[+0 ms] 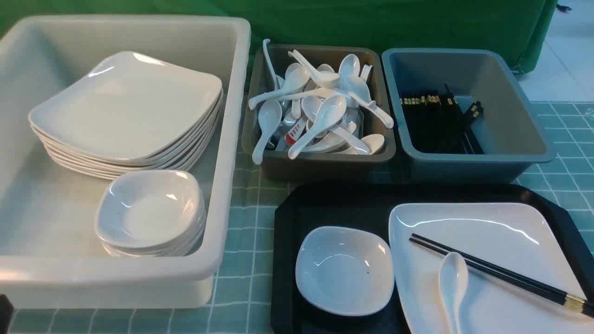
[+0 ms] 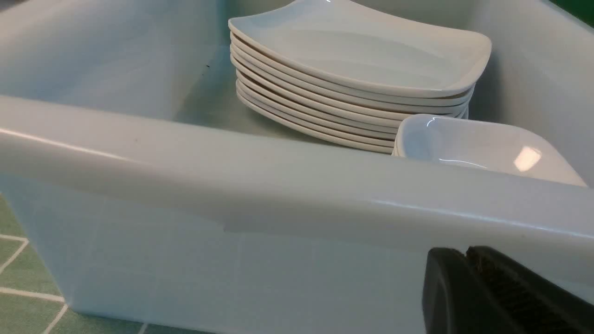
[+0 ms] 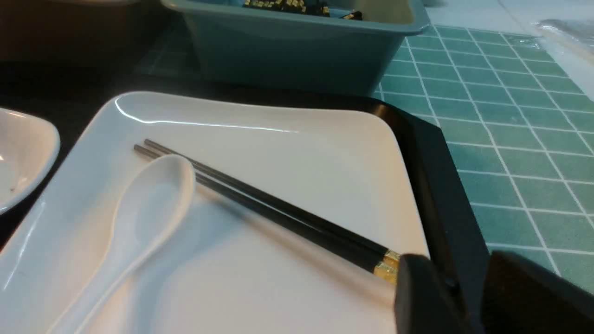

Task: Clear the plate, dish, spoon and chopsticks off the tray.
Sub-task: Use the right arm to grab a pair of chopsticks from the plate

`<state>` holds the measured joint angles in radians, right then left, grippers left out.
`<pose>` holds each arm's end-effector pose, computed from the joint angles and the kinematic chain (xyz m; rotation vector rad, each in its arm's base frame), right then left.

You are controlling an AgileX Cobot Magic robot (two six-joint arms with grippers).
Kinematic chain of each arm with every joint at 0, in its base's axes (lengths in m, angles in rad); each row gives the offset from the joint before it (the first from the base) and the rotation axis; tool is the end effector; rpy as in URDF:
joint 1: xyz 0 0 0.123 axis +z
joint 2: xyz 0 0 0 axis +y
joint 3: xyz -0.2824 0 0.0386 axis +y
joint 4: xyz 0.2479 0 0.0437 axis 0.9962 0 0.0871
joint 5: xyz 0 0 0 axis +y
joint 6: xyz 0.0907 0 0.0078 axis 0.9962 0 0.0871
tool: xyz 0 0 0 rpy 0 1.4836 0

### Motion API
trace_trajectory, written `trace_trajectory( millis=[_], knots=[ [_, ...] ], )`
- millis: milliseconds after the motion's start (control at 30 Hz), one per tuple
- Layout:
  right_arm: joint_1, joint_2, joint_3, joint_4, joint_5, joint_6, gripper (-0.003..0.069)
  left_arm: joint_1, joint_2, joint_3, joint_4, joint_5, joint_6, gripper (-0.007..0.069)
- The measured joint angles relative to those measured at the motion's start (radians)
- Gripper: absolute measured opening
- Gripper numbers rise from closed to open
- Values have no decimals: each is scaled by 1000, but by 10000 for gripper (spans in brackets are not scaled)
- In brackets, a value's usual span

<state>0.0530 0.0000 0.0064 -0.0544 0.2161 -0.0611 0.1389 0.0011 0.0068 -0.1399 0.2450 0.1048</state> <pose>0.0559 0.0019 0.1913 -0.1338 1.7008 -0.0556 0.0555 0.0046 0.1887 -0.1223 1.7300 0.0501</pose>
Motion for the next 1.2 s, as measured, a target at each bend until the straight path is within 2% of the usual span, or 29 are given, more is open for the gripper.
trace_trajectory(
  millis=[700,767,800,867,967,1033,1100,1200],
  knots=[
    [0,0,0,0,0,0,242,0,0,0,-6,-16,-1,17],
    [0,0,0,0,0,0,242,0,0,0,-99,-83,-35,17],
    [0,0,0,0,0,0,242,0,0,0,-99,-91,-39,17],
    [0,0,0,0,0,0,242,0,0,0,-281,-199,-119,17],
    [0,0,0,0,0,0,242,0,0,0,-412,-292,-182,17],
    [0,0,0,0,0,0,242,0,0,0,-436,-356,-208,17],
    [0,0,0,0,0,0,242,0,0,-11,-433,-348,-225,17],
    [0,0,0,0,0,0,242,0,55,-130,-367,-184,-198,17]
  ],
)
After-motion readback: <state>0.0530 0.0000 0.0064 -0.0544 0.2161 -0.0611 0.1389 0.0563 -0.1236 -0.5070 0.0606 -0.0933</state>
